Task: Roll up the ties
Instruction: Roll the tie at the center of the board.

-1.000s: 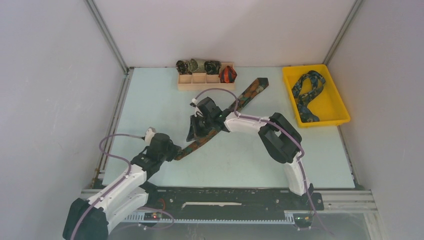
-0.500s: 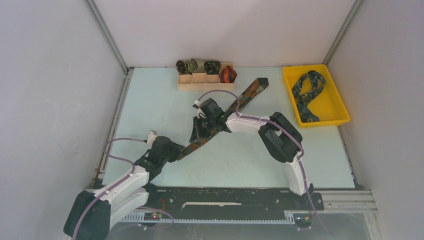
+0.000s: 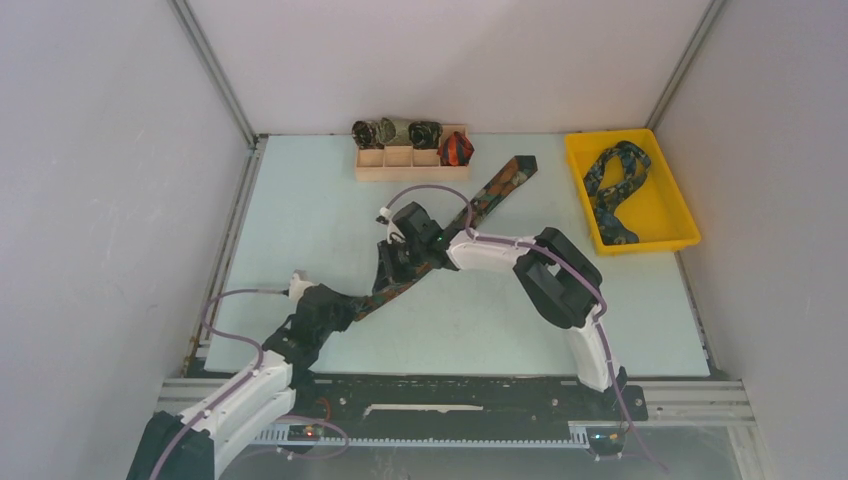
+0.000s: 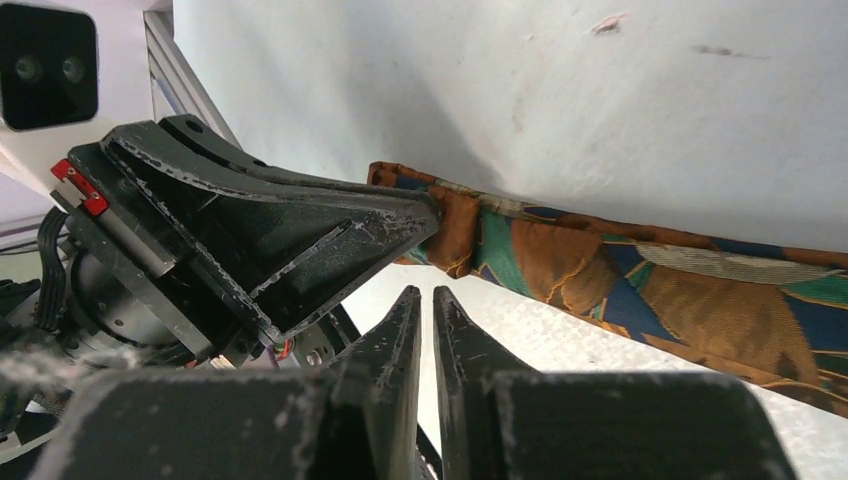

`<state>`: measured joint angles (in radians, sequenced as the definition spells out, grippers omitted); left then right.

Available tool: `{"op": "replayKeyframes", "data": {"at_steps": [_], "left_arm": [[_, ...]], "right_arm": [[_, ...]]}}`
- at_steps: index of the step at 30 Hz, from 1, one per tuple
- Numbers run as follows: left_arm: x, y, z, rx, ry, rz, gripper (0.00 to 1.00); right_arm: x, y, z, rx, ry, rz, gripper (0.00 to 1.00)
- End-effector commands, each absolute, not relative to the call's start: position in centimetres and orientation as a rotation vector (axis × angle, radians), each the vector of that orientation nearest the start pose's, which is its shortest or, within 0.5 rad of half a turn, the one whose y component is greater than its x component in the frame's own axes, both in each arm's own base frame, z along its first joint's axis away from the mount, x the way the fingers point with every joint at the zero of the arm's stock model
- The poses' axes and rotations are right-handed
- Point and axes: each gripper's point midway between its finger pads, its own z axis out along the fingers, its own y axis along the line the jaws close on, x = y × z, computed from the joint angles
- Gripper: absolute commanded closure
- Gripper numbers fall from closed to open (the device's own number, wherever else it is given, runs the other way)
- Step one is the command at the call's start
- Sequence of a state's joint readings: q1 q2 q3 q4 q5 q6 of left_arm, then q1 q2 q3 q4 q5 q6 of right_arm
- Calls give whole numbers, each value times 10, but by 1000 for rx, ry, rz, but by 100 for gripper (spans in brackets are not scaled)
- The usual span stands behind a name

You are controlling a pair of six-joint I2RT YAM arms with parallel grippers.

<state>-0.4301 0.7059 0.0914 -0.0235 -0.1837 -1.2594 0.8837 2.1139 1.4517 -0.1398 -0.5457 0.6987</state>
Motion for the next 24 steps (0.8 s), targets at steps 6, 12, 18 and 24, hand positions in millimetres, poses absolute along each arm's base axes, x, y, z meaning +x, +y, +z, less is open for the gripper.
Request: {"op": "replayKeyframes", "data": {"at_steps": [6, 12, 18, 24], "left_arm": [[229, -107, 38, -1018, 1996, -732, 100], [230, -108, 41, -1008, 1979, -748, 100], [231, -108, 42, -1006, 1969, -757, 100], [231, -109, 49, -991, 1963, -769, 100]], "right_arm": [[227, 484, 52, -613, 2644, 1286, 85], [225, 490, 44, -622, 2661, 1280, 84], [227, 491, 50, -623, 2651, 1285, 83], [233, 489, 63, -613, 2622, 1278, 83]]}}
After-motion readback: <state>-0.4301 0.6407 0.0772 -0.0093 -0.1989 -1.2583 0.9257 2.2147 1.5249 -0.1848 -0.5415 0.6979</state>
